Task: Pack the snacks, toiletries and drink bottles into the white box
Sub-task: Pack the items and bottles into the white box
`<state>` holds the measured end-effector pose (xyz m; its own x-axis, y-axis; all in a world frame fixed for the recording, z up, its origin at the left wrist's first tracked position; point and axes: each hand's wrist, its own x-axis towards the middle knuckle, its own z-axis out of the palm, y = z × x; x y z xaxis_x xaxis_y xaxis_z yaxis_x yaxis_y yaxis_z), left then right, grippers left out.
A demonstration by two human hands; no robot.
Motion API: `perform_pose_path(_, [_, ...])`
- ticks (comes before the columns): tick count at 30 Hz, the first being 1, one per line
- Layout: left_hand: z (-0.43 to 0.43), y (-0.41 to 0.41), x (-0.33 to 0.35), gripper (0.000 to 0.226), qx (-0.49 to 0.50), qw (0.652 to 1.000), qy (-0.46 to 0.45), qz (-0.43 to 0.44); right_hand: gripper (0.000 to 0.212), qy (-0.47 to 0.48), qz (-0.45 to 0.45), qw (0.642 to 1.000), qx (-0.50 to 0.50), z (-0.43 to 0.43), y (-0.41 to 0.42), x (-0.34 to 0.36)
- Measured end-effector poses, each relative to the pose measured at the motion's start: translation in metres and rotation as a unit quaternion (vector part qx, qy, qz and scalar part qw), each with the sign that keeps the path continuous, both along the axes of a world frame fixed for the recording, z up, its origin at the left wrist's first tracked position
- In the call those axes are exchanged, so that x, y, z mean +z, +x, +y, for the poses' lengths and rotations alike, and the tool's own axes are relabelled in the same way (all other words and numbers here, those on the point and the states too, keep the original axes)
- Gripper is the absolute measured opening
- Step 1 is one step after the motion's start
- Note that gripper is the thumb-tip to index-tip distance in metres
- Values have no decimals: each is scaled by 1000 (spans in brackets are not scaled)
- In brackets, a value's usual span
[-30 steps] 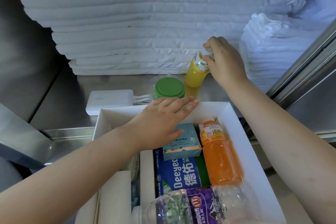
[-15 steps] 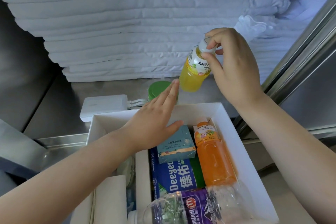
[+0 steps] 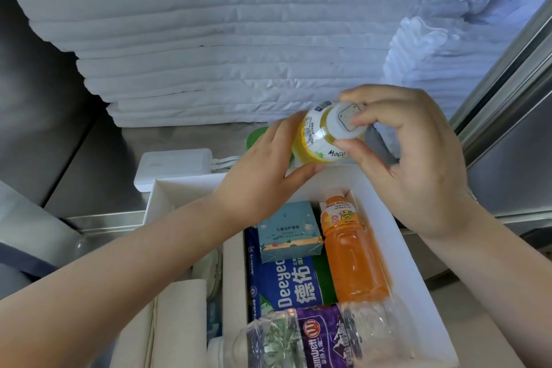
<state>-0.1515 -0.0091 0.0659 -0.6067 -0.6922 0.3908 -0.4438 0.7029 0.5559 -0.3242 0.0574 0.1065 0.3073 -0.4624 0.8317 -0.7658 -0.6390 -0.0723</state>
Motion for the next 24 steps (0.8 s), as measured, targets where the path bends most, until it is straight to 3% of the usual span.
perform_pose_path(3, [9,4,8,65,-7,998,-64,-25,24,-45,3,998,35,9,-7,-4])
perform_pose_path(6, [26,9,7,65,-25,983,-155,-95,23,-22,-58,996,63,19,-14,-7])
perform_pose_path(12, [44,20,-8,64,-52,984,31,-168,21,155,-126,979,47,24,-9,-22])
perform_pose_path(16, [45,28,-11,56,-70,970,162,-165,21,214,-152,964,31,20,-2,-24])
perform_pose_path(18, [49,30,-14,62,-67,957,233,-161,24,252,-153,956,12,17,0,-25])
perform_pose_path(21, [54,32,-21,61,-55,934,308,-174,25,325,-125,937,-17,11,3,-28])
perform_pose_path(24, [58,35,-29,61,-43,915,359,-180,24,357,-35,933,-32,6,8,-35])
